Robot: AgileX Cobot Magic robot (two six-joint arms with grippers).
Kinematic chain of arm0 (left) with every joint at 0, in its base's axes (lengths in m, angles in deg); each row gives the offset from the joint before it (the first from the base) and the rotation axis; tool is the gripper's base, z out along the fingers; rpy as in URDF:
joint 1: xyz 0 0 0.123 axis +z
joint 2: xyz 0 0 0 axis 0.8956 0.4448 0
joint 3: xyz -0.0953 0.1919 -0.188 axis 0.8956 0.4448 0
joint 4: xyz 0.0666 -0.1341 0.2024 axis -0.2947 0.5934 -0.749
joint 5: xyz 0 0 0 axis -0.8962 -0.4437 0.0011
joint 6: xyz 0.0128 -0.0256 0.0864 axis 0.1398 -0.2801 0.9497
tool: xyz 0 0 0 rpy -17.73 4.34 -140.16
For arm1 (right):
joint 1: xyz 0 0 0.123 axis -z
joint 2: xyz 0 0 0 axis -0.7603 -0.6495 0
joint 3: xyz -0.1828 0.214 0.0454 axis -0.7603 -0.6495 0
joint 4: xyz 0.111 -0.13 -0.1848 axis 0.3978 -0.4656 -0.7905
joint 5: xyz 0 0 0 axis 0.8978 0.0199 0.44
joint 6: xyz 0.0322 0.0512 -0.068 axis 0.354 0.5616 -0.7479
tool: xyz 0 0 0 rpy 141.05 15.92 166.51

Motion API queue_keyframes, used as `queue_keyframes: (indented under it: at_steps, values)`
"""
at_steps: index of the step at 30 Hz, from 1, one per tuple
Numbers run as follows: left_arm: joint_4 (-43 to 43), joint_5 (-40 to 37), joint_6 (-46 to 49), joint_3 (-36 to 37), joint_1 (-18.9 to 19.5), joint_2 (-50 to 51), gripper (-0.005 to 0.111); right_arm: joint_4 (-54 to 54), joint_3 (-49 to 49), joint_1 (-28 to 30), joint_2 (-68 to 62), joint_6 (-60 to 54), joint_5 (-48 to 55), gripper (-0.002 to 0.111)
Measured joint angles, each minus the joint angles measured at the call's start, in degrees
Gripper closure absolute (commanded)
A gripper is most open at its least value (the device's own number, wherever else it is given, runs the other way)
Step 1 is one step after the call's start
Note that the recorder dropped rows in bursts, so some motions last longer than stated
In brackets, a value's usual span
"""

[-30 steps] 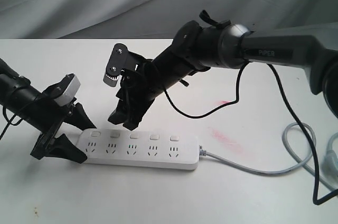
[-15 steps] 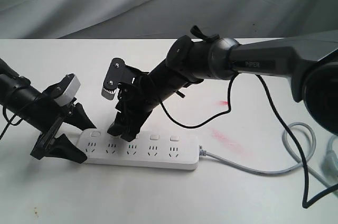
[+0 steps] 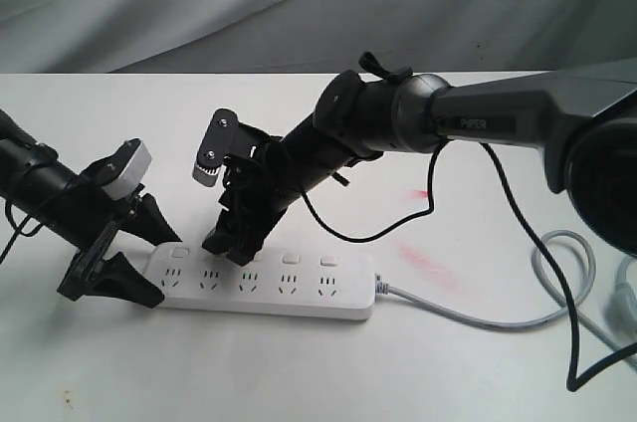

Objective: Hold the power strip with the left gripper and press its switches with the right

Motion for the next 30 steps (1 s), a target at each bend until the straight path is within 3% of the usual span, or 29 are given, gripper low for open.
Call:
queue_keyframes:
  at_steps: [30]
  values:
    - [0.00,0.00,0.00,0.00,0.00,0.00,0.066,-2.22,-0.04,0.10,2.27,2.30,2.98,0.046]
